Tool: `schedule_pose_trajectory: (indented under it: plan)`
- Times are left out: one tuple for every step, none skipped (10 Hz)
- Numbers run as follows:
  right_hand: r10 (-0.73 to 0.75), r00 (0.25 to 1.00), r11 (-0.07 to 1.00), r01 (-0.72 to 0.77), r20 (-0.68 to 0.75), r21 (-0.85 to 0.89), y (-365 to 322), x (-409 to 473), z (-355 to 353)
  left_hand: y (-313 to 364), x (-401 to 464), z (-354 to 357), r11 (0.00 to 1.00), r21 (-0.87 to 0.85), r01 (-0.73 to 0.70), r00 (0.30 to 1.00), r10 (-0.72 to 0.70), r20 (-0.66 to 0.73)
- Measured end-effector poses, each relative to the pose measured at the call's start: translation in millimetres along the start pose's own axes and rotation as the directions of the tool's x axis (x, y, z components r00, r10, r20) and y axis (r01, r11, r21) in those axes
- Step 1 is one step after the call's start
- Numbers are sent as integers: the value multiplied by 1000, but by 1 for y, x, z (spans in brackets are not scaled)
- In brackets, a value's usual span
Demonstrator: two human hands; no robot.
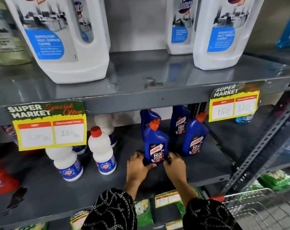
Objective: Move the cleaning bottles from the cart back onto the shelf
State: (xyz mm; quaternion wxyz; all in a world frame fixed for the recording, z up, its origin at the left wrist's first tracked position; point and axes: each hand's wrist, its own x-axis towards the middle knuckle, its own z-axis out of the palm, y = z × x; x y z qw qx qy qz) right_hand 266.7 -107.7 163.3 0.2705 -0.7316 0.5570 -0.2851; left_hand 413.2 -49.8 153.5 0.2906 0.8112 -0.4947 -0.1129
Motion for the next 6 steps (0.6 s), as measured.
schedule_pose_trajectory:
  plan:
    - [-4, 1000, 1000, 4, -15, 17, -1, 0, 0, 0, 0, -2, 1000, -7, -6, 1000, 6, -1]
    - [13, 1000, 999, -13, -9, 32, 0, 0, 0, 2, 0, -3, 1000, -20, 2, 1000, -1, 6]
    - [32, 999, 999, -31, -12, 42, 0, 1, 0, 2, 0, -5, 1000, -25, 8, 1000, -8, 23]
    - [49, 999, 997, -48, -5, 54, -1, -2, 0, 5, -2, -8, 999, -38, 7, 999, -6, 45]
    - [111, 992, 987, -117, 52, 115, -2, -8, -7, 8, -9, -17, 991, -104, 82, 994, -73, 84]
    - [112, 994, 972, -106, -17, 208, -14, -33, -16, 18, -36, -31, 971, -218, 94, 994, -103, -30]
